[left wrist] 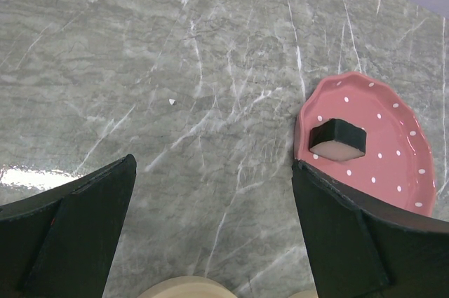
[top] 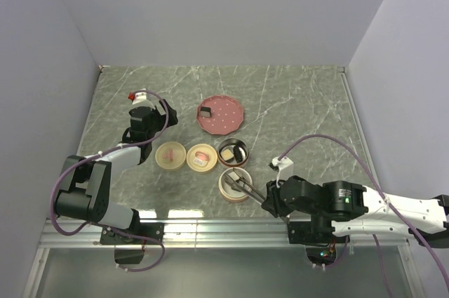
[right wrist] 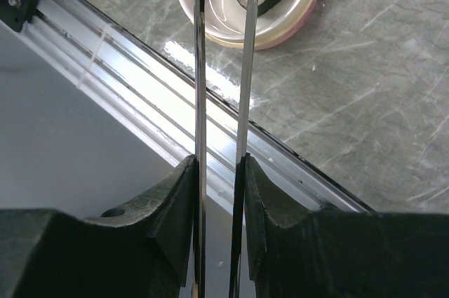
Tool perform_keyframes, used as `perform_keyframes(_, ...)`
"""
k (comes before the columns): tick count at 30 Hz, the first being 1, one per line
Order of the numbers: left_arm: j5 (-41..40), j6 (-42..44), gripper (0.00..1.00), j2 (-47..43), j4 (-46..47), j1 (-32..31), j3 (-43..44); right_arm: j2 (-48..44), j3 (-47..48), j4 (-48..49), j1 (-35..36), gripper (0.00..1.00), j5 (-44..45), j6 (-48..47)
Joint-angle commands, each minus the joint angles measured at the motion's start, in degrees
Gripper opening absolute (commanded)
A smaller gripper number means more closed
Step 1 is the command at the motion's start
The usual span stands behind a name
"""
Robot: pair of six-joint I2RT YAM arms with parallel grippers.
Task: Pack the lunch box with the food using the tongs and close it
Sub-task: Place the food into the lunch box
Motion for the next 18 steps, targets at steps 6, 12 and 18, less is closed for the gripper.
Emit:
perform_keyframes(6, 0.7, -0.5, 1.0, -1.9, 2.1, 0.3, 0.6, -0.8, 1.4, 4.0, 0.5, 0.36, 1.7, -0.7)
perform_keyframes(12, 0.8, -0.4, 0.99, -1.8, 2.1, 0.3, 0.7, -1.7, 1.4, 3.9, 0.7, 0.47, 2.0, -0.4)
perform_keyframes(18, 0.7, -0.4, 0.99, -1.9, 2.2, 0.3, 0.6, -1.4, 1.5, 3.7, 0.7, 0.5, 2.5, -0.3)
